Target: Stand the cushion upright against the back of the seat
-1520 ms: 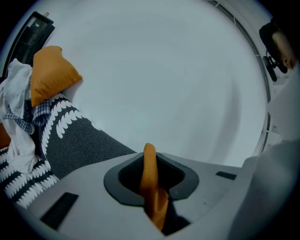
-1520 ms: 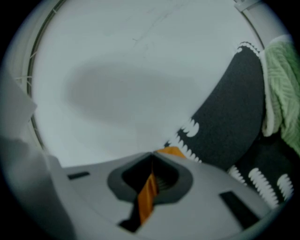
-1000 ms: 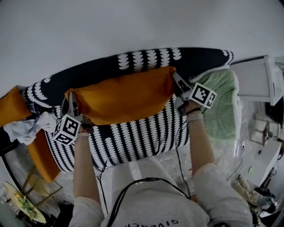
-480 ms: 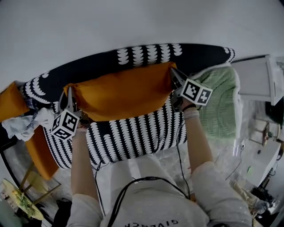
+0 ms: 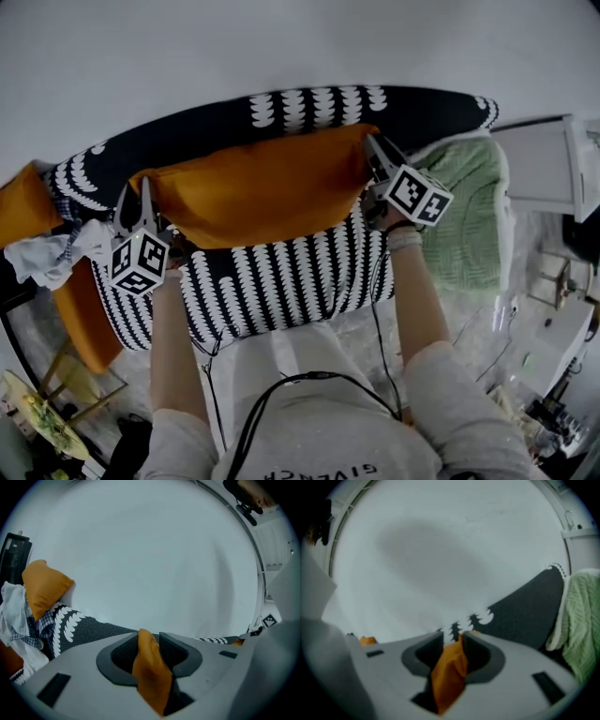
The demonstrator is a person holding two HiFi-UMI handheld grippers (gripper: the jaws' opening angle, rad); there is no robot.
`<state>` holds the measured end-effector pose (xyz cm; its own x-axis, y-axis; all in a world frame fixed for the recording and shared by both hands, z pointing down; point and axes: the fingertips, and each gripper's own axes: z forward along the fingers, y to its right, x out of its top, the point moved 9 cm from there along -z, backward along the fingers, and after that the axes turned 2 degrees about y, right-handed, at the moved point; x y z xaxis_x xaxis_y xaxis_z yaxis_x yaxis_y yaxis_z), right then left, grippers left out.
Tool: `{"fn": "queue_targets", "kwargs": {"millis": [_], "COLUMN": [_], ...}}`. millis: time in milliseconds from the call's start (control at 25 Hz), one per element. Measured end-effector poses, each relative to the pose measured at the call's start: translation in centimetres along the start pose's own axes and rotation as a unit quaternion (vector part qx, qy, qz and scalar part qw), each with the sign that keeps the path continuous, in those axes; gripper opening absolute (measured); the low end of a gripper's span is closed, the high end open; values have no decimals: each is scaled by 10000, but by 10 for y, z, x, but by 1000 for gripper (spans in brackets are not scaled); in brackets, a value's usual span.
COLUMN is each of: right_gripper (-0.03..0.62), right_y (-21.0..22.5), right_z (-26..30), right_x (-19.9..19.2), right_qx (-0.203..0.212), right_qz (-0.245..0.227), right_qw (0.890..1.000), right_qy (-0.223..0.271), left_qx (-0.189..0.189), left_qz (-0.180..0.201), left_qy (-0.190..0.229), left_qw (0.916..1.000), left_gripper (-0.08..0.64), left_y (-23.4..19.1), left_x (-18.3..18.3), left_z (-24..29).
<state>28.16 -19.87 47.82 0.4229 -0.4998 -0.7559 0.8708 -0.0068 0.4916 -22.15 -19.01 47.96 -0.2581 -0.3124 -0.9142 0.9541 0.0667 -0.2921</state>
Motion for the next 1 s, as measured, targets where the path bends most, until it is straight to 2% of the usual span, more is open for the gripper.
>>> {"fn": "queue_targets", "kwargs": {"millis": [80, 200, 480, 760, 840, 1000], "right_gripper": [152, 176, 176, 174, 157, 77], "right_y": [-2, -3, -9, -29, -38, -60], "right_z": [-2, -8, -21, -37, -42, -52], "right_x": [3, 7, 12, 3, -3, -17], "right_qx": [-18, -190, -278, -3, 170, 544], "right_qz": [-127, -399, -870, -1480, -1528, -1685], "right_qw": [9999, 9988, 9943, 9884, 9878, 9842], "right_qy": [61, 208, 549, 344, 243, 51], "left_qx": [-1, -20, -108, -243, -323, -613], "left_qz": [68, 205, 271, 144, 105, 32], "left_qy": [94, 209, 367, 219, 196, 166], "left_qw": [9999, 9996, 9989, 9994, 9992, 9980], "left_gripper": [143, 143, 143, 141, 141, 141], "left_y": [0, 0, 0, 15, 22, 40], "left_x": [4, 11, 19, 11, 8, 4], "left_z": [-6, -15, -30, -49, -56, -69]}}
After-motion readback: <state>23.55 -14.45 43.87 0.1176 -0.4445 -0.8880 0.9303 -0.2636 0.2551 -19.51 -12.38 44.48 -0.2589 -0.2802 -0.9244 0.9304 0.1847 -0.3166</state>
